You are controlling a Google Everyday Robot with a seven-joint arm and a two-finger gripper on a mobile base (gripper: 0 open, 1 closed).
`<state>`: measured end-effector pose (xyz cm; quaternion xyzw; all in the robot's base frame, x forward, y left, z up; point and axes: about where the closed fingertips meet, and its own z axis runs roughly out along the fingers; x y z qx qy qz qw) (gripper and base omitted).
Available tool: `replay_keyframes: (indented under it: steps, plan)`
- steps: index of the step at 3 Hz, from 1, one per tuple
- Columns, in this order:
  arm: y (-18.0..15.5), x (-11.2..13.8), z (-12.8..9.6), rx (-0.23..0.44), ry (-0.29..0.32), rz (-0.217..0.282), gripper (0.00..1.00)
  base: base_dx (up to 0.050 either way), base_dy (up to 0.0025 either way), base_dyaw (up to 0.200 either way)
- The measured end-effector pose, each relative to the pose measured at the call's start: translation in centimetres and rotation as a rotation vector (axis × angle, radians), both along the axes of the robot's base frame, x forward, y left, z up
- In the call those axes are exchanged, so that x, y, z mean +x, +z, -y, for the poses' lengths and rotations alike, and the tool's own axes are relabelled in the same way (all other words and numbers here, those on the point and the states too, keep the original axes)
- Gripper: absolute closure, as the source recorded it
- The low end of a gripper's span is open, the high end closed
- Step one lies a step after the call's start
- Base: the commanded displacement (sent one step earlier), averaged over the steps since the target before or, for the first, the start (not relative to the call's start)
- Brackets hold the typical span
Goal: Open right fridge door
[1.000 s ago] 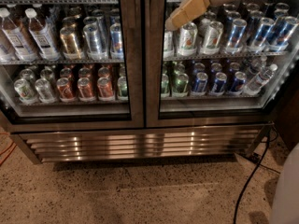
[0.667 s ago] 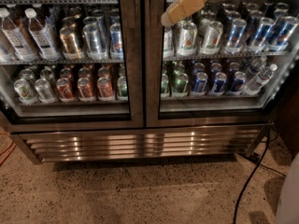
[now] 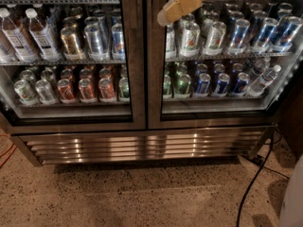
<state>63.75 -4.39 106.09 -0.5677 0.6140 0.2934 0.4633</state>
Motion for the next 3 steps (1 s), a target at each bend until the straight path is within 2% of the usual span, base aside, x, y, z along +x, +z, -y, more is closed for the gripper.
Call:
replay_keyframes:
  steps: [1,3]
  plan:
    - [-0.4,0.9,-0.4,0.020,-0.006,0.005,0.00,0.000,0.00000,0.000]
    - [-0.9,2.8,-1.9,0.046,0.029,0.002,0.00,0.000,0.00000,0.000]
